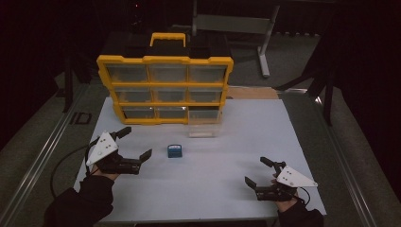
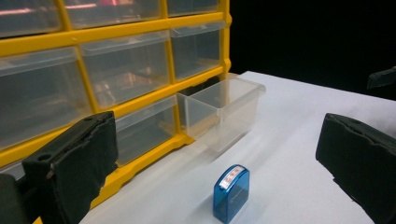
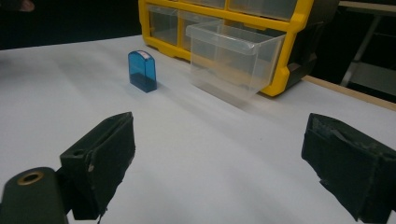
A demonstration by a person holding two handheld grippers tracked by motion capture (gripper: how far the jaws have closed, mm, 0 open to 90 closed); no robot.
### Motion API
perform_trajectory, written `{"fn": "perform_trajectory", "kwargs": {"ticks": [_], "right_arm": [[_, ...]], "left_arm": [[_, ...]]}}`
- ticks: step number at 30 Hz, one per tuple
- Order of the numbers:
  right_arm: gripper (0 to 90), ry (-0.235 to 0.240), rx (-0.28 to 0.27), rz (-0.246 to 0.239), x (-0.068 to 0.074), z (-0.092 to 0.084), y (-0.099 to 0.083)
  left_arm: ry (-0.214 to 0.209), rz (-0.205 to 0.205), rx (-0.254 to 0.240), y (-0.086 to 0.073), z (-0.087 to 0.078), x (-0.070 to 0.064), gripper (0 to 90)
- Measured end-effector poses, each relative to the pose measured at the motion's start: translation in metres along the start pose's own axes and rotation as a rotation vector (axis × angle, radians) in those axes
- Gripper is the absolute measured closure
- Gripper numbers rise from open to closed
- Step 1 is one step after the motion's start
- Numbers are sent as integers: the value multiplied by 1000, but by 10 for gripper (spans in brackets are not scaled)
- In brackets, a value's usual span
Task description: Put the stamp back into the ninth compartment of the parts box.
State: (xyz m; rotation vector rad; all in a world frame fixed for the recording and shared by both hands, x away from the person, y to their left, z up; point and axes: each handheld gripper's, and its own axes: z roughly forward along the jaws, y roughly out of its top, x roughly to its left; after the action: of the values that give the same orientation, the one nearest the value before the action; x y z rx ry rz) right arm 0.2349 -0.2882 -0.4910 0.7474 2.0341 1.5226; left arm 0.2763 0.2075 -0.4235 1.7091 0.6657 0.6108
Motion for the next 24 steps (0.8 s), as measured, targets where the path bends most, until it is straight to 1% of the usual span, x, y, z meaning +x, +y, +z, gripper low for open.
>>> {"fn": "perform_trajectory", "kwargs": {"ticks": [1,2,3,4,5,6,7,8,10,11,13,15,16,17,18,19,21,22,24], "right_arm": [[96,-4,-1,-2,0,-1,0],[96,-4,-1,-2,0,-1,0],[96,-3,-5,0,0,-1,0],[96,-3,-5,-1,0,-1,0],[96,-3,-5,-1,0,-1,0],[96,-2,-4,1,-1,-1,0],[96,-1,-4,0,-1,-1,0],[96,-1,-4,1,0,-1,0],[96,2,-4,1,0,-1,0],[95,2,-4,1,0,-1,0],[96,3,-4,2,-1,-1,0],[96,6,-2,2,-1,0,0],[96,7,-4,4,0,0,0],[96,9,-4,3,0,0,0],[96,9,-4,3,0,0,0],[96,11,-3,5,0,0,0],[96,12,-1,4,0,0,0],[96,12,-1,4,0,0,0],[96,11,-3,5,0,0,0]], "left_arm": [[-10,2,7,0,6,-1,0],[-10,2,7,0,6,-1,0],[-19,3,10,-1,11,-2,0],[-19,3,10,-1,11,-2,0],[-28,1,9,-1,14,-2,0],[-36,1,5,-2,19,-3,0],[-36,1,5,-2,19,-3,0],[-45,-4,4,-3,25,-3,0],[-48,-12,3,-5,30,-3,0],[-44,-7,6,-6,33,-4,0],[-50,-5,10,-8,35,-3,0],[-49,-3,21,-13,42,-3,0],[-68,-7,19,-15,45,-2,0],[-67,-8,23,-19,49,-2,0],[-67,-8,23,-19,49,-2,0],[-81,-11,28,-24,54,-1,0],[-95,-13,30,-29,58,0,0],[-95,-13,30,-29,58,0,0],[-99,-12,52,-37,66,1,0]]}}
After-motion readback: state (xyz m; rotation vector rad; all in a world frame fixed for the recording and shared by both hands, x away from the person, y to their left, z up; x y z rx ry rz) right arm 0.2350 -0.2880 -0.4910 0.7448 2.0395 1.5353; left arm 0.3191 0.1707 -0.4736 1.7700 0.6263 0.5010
